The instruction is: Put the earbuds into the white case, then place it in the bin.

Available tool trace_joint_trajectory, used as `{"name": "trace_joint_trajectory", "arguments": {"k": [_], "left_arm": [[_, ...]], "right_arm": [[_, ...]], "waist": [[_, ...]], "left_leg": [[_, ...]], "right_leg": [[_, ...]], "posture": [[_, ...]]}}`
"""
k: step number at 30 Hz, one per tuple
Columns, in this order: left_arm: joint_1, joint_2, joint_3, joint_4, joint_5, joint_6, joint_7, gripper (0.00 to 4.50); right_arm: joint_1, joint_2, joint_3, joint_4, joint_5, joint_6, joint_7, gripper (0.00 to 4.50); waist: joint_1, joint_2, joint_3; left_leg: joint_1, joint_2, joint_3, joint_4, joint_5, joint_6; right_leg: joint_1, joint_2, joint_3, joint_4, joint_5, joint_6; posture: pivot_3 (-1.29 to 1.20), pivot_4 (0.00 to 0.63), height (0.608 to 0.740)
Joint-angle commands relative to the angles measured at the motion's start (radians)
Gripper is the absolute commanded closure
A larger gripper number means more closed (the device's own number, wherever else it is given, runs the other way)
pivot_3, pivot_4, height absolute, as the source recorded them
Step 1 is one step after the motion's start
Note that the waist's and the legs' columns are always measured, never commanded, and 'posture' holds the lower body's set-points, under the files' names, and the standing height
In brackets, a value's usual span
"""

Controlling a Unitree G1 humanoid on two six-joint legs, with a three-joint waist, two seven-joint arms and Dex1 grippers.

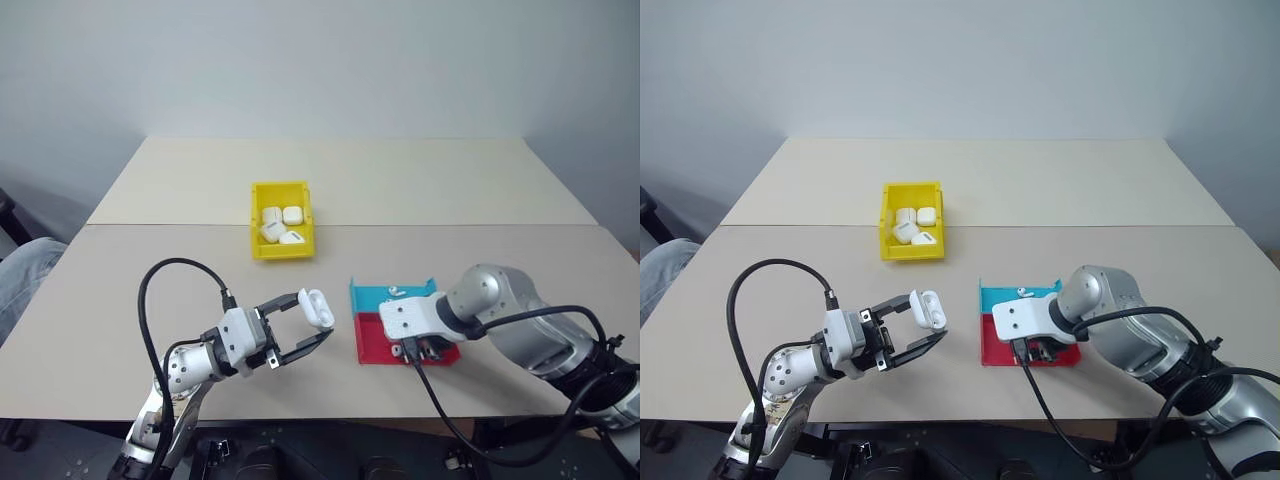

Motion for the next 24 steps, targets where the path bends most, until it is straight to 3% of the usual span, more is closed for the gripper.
{"name": "trace_joint_trajectory", "arguments": {"k": [1, 11, 15, 24], "left_arm": [[0.011, 0.004, 0.011, -0.05, -0.003, -0.002, 0.015, 1.76], [0.017, 0.018, 0.02, -0.051, -0.002, 0.002, 0.016, 1.76], [0.022, 0.019, 0.016, -0.057, 0.002, 0.001, 0.018, 1.76], [0.018, 0.018, 0.008, -0.05, 0.006, -0.001, 0.014, 1.76]], "right_arm": [[0.001, 0.003, -0.009, -0.011, -0.011, -0.024, 0.009, 2.29], [0.005, 0.031, -0.005, 0.022, -0.037, -0.04, 0.005, 2.29], [0.011, 0.027, -0.011, 0.017, -0.037, -0.045, 0.01, 3.12], [0.018, 0.018, -0.018, 0.019, -0.04, -0.063, 0.01, 3.12]], "waist": [[0.0, 0.0, 0.0], [-0.001, 0.0, 0.0], [-0.001, 0.0, 0.0], [-0.001, 0.0, 0.0]], "left_leg": [[0.0, 0.0, 0.0, 0.0, 0.0, 0.0], [0.0, 0.0, 0.0, 0.0, 0.0, 0.0], [0.0, 0.0, 0.0, 0.0, 0.0, 0.0], [0.0, 0.0, 0.0, 0.0, 0.0, 0.0]], "right_leg": [[0.0, 0.0, 0.0, 0.0, 0.0, 0.0], [0.0, 0.0, 0.0, 0.0, 0.0, 0.0], [0.0, 0.0, 0.0, 0.0, 0.0, 0.0], [0.0, 0.0, 0.0, 0.0, 0.0, 0.0]], "posture": [[0.0, 0.15, 0.74], [0.0, 0.15, 0.74], [0.0, 0.15, 0.74], [0.0, 0.15, 0.74]]}}
